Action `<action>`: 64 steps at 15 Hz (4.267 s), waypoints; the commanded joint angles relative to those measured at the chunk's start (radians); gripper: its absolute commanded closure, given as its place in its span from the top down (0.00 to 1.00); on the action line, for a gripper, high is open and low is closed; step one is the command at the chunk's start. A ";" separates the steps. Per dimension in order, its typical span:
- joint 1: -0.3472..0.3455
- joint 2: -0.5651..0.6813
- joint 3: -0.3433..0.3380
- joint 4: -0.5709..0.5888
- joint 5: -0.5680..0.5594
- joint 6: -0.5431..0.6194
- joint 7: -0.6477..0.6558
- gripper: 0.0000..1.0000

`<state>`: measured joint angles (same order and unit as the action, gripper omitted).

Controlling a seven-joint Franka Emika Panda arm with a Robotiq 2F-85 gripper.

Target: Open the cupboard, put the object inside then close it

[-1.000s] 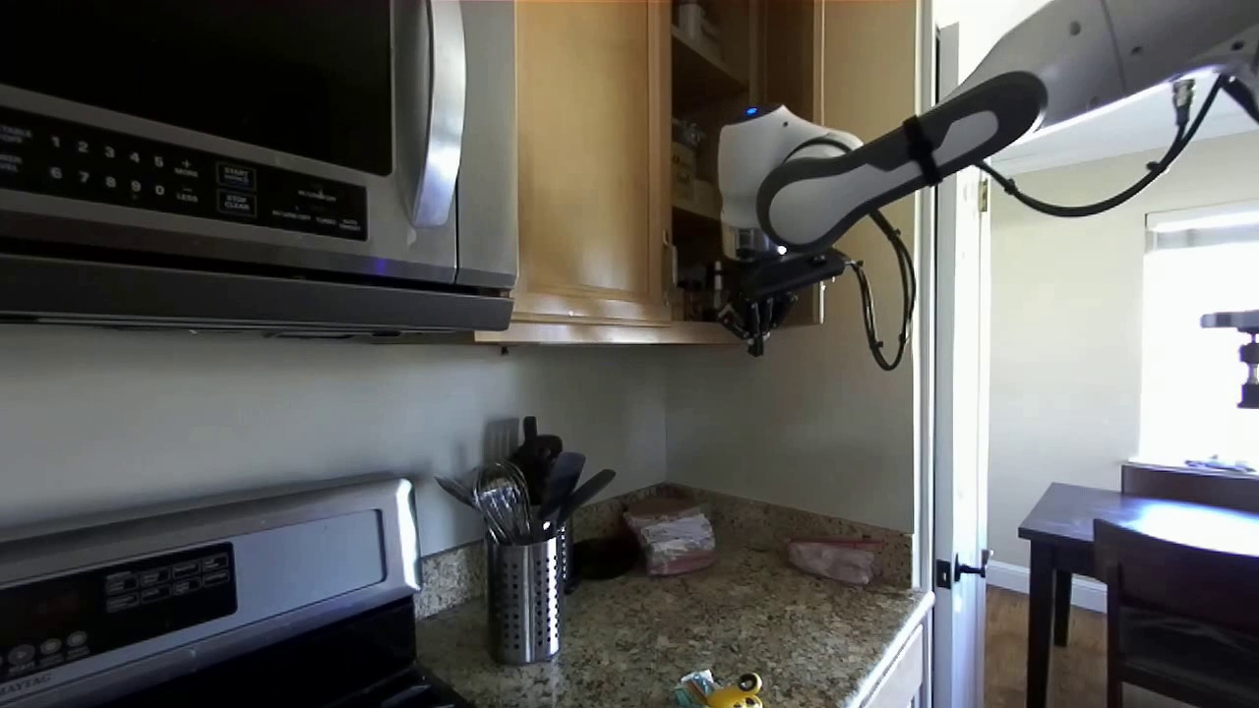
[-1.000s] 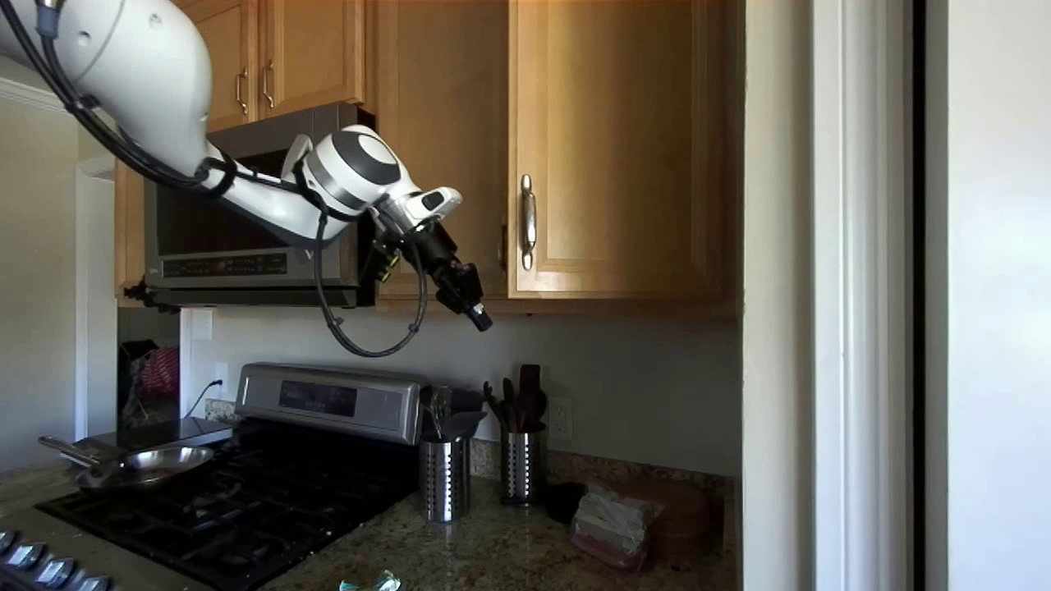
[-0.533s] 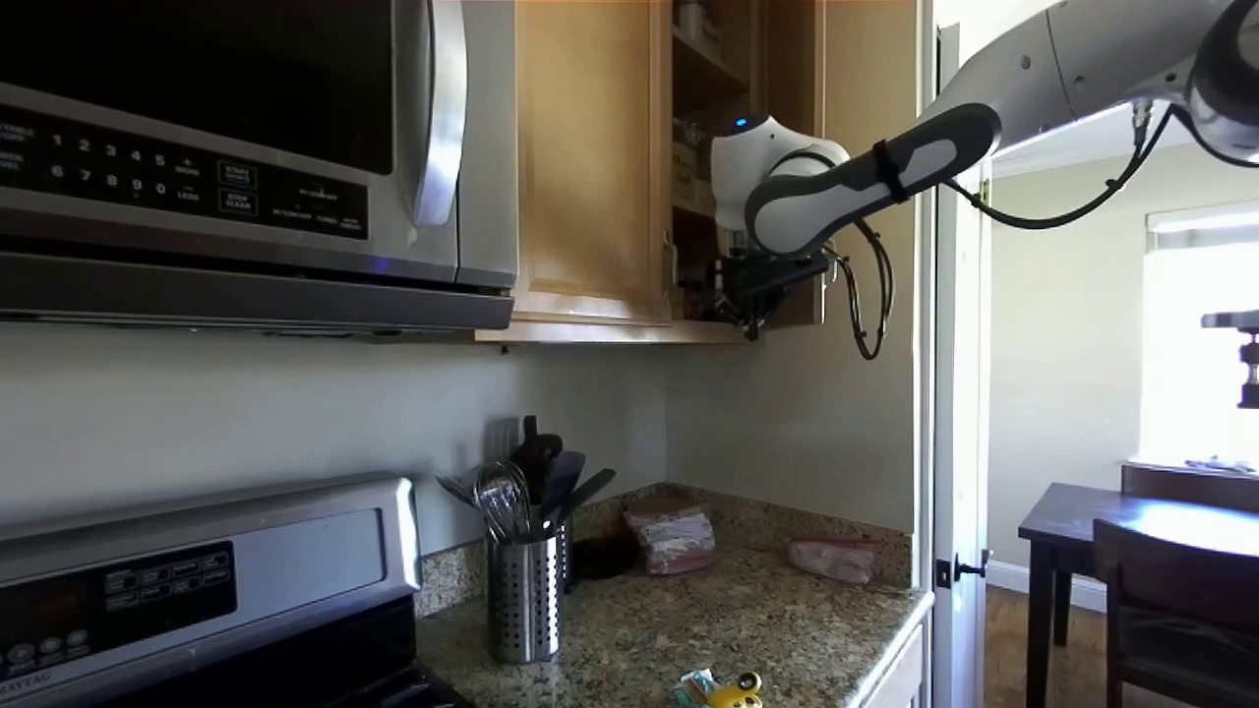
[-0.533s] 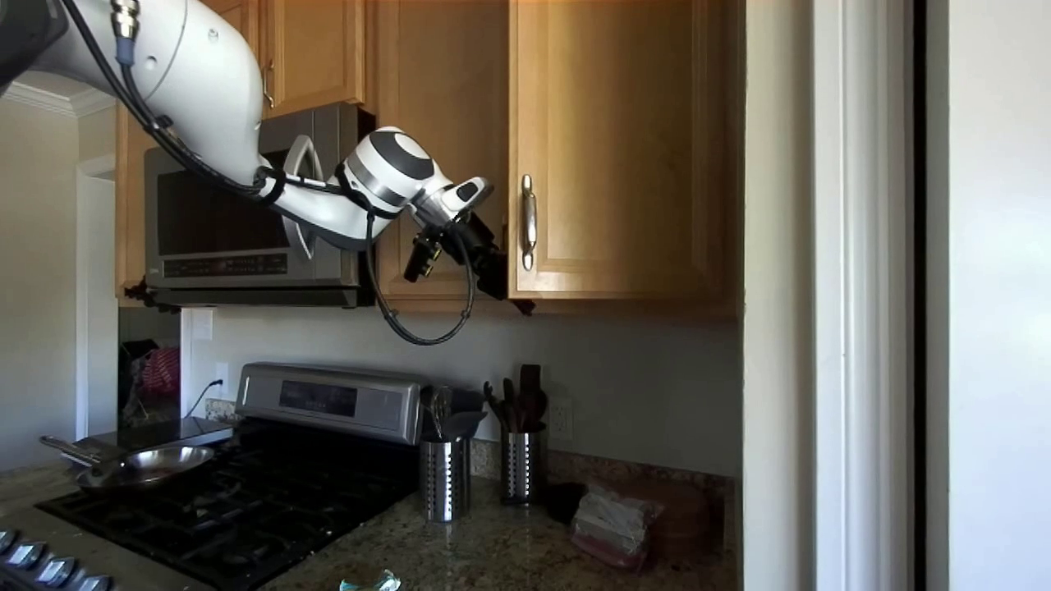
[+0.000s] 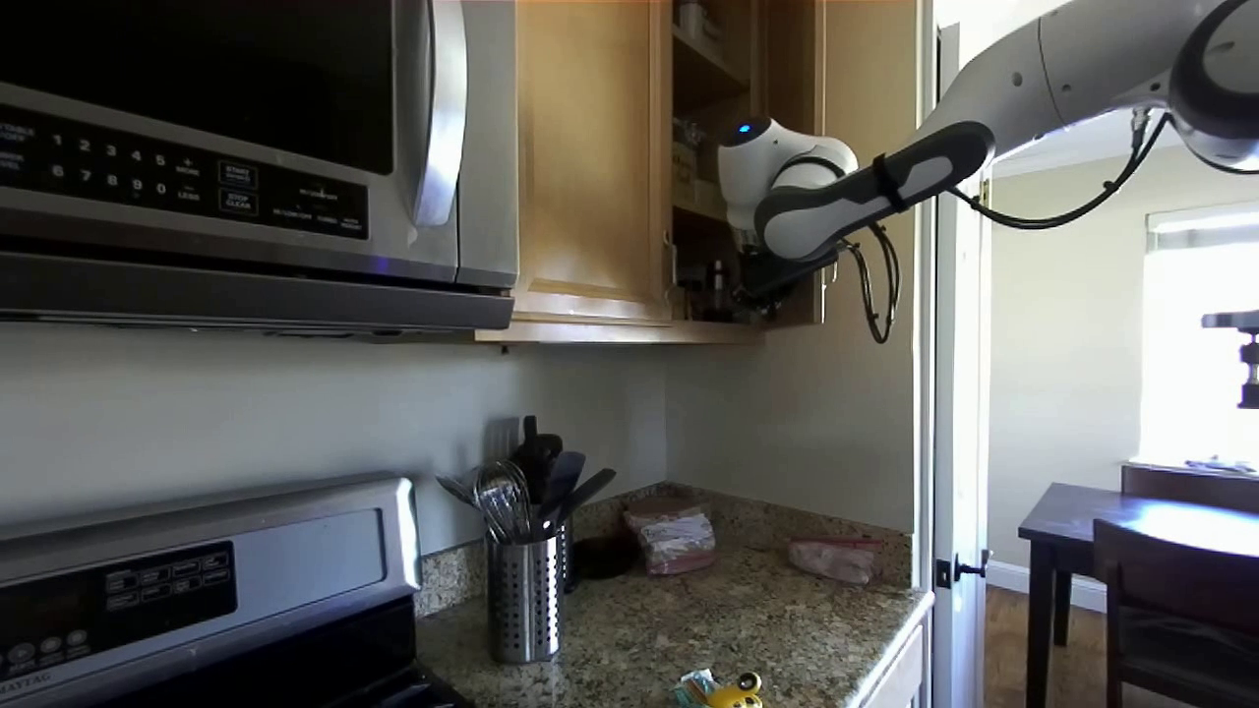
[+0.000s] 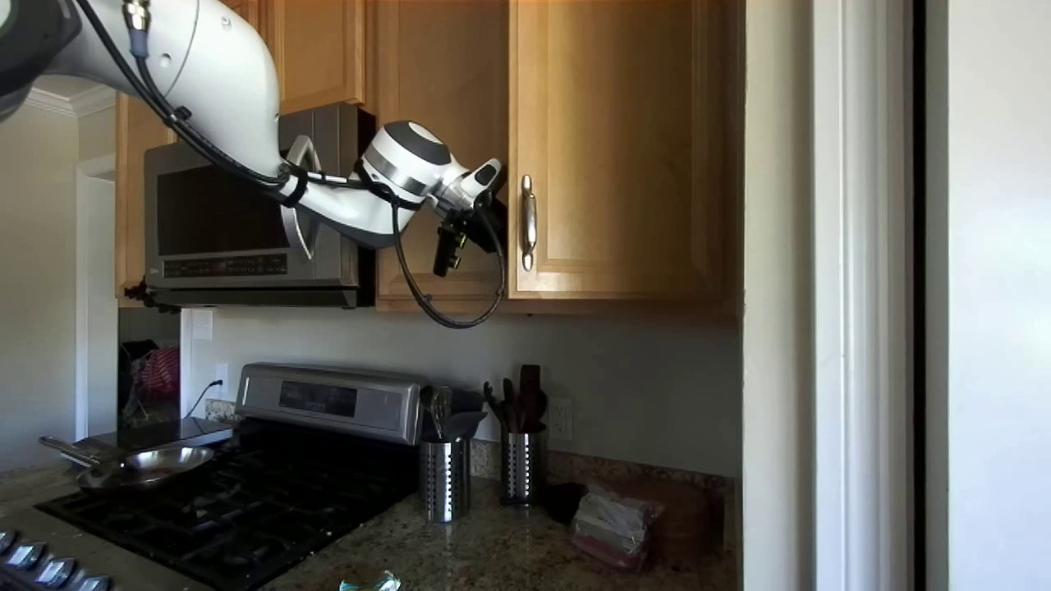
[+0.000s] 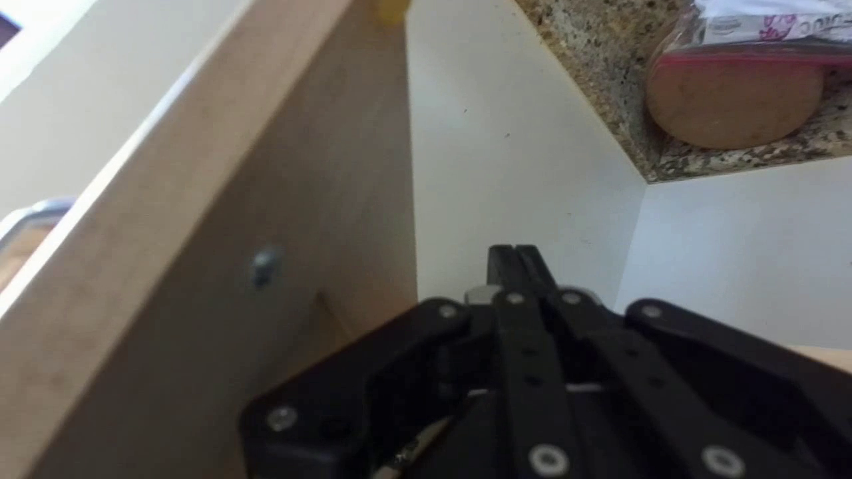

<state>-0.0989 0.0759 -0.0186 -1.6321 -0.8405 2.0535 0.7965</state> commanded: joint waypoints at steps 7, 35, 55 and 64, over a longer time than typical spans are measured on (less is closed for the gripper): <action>0.008 -0.072 -0.053 -0.026 -0.140 -0.173 0.043 0.00; 0.071 -0.331 -0.002 -0.432 0.568 0.104 -0.344 1.00; 0.113 -0.281 0.116 -0.666 0.755 0.231 -0.566 1.00; 0.120 -0.270 0.121 -0.675 0.768 0.213 -0.574 1.00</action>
<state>0.0114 -0.1945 0.1111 -2.3091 -0.0703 2.2697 0.2215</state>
